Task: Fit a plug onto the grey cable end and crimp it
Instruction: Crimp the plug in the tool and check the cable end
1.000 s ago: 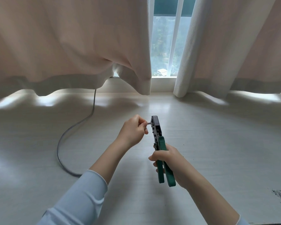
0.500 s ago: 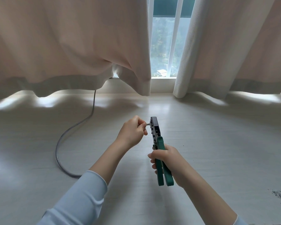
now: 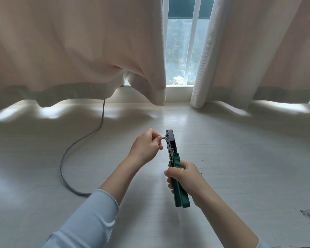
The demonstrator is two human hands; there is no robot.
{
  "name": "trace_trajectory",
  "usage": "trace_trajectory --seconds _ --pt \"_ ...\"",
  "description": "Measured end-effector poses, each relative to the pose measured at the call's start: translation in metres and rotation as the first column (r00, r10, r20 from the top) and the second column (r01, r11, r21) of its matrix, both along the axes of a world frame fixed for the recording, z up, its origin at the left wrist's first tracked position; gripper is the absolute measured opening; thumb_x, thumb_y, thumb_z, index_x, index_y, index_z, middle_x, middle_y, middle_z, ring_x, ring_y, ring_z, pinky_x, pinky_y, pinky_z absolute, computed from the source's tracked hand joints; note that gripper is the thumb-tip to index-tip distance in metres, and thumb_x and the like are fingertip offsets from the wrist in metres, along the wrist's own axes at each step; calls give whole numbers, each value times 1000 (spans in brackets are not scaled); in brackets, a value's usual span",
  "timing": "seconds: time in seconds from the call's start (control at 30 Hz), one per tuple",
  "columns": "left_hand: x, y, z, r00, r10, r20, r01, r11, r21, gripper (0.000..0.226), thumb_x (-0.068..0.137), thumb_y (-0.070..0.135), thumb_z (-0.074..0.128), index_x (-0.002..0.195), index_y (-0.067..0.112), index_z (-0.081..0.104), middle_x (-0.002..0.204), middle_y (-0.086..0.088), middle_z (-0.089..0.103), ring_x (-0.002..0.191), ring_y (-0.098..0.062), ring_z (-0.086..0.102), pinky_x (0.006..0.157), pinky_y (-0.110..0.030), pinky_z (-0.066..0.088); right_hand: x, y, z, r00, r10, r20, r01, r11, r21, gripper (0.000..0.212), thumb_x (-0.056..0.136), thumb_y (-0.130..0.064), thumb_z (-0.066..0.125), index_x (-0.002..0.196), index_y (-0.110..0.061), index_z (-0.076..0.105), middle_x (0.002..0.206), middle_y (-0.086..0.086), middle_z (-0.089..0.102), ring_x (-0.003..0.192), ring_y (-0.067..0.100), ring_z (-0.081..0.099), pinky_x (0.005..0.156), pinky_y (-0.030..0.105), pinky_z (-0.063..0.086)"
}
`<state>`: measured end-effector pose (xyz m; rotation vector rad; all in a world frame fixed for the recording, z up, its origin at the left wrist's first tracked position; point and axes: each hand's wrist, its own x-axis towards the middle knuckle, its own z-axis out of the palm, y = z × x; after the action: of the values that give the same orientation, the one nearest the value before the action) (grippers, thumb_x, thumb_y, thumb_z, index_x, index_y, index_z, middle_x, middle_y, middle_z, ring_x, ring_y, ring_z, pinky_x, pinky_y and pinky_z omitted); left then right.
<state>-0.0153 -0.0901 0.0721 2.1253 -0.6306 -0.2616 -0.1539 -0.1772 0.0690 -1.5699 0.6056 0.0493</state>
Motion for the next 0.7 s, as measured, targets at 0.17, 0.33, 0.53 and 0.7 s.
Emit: trace_trajectory --seconds 0.17,0.33,0.53,0.7 --pt "0 1 0 1000 9 -12 -9 1000 -4 14 96 20 48 82 22 52 68 13 67 62 -3 50 61 -29 35 0 1 0 1000 2 2 -2 1000 2 22 60 -23 63 78 -12 54 68 7 57 59 22 53 61 34 47" --pt "1 2 0 1000 11 -17 -11 1000 3 16 96 21 48 81 25 51 69 13 67 63 -4 51 62 -30 36 0 2 0 1000 4 1 -4 1000 4 23 60 -23 63 79 -12 55 68 7 56 59 21 53 61 34 47" --pt "0 3 0 1000 15 -17 -15 1000 7 14 95 22 48 82 23 52 69 13 68 63 -4 50 61 -30 36 0 3 1 1000 5 -3 -5 1000 5 25 60 -23 63 80 -12 55 68 7 56 59 23 52 61 33 46" --pt "0 2 1 1000 16 -20 -16 1000 -1 15 95 20 48 82 24 52 69 12 67 64 -3 51 60 -29 35 1 2 1 1000 6 0 -6 1000 3 24 60 -23 63 79 -12 55 68 7 56 59 22 52 60 34 46"
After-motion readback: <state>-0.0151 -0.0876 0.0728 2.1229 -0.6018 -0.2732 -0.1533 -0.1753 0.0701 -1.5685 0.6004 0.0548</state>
